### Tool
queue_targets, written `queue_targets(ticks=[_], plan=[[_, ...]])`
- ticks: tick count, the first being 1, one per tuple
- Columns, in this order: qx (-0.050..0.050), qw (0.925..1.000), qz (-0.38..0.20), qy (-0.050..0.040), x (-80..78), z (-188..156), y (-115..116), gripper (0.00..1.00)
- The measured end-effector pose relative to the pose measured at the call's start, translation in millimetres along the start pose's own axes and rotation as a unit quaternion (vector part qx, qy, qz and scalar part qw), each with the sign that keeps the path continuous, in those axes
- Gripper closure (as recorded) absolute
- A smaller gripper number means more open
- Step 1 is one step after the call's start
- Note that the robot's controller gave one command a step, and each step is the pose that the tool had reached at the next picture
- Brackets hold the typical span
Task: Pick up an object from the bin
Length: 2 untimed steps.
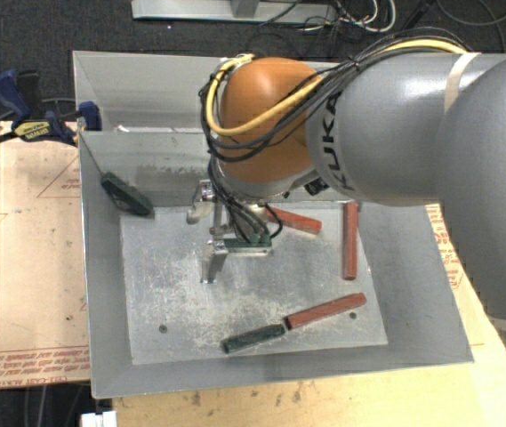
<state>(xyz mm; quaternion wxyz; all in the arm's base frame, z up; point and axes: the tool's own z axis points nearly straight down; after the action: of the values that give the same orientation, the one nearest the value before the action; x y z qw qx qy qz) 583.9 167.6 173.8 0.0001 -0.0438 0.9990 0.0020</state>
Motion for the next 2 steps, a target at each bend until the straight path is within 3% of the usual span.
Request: queue_targets(ticks=[1, 2], plan=[[0.002, 0.9985, -0.055, -0.0043, -14.5, 51.0, -43.7, 0.00], [0.001, 0.9992, -0.039, 0.0048, -25.9, 66.6, -70.6, 0.00]])
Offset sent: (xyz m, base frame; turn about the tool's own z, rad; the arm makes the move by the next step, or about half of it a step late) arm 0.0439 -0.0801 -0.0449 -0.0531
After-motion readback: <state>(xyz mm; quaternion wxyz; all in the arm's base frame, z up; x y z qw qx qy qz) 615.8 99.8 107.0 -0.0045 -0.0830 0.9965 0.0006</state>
